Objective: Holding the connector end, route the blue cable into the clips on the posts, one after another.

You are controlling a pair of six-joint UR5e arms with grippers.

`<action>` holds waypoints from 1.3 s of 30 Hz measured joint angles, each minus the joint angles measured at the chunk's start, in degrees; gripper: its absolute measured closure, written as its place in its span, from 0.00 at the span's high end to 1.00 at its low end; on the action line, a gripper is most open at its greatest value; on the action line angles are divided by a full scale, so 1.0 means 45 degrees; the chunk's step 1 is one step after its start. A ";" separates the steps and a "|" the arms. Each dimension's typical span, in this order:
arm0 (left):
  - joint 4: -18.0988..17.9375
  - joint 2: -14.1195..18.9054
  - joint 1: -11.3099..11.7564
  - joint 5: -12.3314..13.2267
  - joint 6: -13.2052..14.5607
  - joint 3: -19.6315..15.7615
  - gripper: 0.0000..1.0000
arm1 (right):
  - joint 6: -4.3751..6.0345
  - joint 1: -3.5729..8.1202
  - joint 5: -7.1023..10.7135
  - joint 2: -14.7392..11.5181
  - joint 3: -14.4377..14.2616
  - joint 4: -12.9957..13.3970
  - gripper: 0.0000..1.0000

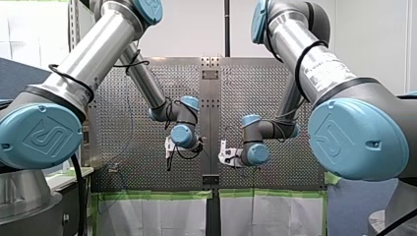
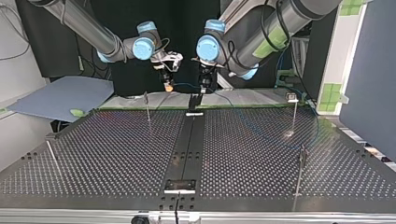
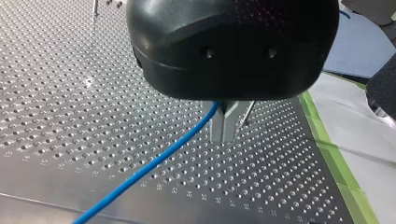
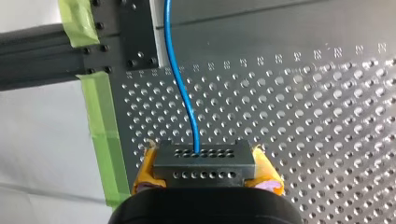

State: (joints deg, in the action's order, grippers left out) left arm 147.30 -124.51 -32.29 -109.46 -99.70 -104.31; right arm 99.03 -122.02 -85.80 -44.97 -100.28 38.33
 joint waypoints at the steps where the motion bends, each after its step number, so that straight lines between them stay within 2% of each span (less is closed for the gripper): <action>1: -0.0005 -0.0004 -0.0025 -0.0024 -0.0003 0.0000 0.00 | 0.0012 0.0057 -0.0007 0.0006 -0.0005 0.0038 0.00; 6: -0.0148 -0.0008 -0.0254 -0.0068 -0.0016 0.0000 0.00 | 0.0087 0.0202 -0.0045 0.0080 -0.0054 0.0213 0.00; 10: -0.0381 -0.0043 -0.0420 -0.0068 -0.0110 0.0000 0.00 | 0.0172 0.0281 -0.0070 0.0383 -0.0253 0.0522 0.00; 16: -0.1009 -0.0632 -0.0661 0.0079 -0.0270 -0.0001 0.00 | 0.0430 0.0555 -0.0066 0.0823 -0.0800 0.1138 0.00; 18: -0.1268 -0.0887 -0.0737 0.0130 -0.0314 0.0000 0.00 | 0.0445 0.0649 -0.0041 0.0863 -0.0898 0.1328 0.00; 23: -0.1825 -0.1481 -0.0885 0.0310 -0.0423 0.0005 0.00 | 0.0273 0.0868 0.0022 0.0892 -0.0983 0.1722 0.00; 31: -0.2170 -0.2296 -0.1025 0.0577 -0.0611 0.0079 0.00 | -0.0060 0.1194 0.0067 0.0895 -0.1065 0.1733 0.00; 35: -0.2166 -0.2734 -0.1227 0.0664 -0.0874 0.0391 0.00 | -0.0153 0.1397 0.0062 0.0887 -0.1215 0.1738 0.00; 39: -0.2207 -0.3098 -0.1466 0.0451 -0.1090 0.0822 0.00 | -0.0220 0.1636 0.0059 0.0881 -0.1401 0.1814 0.00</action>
State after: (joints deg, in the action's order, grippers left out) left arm 137.37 -138.45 -38.89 -107.43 -104.61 -100.61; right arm 98.04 -114.66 -85.54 -41.00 -106.59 46.50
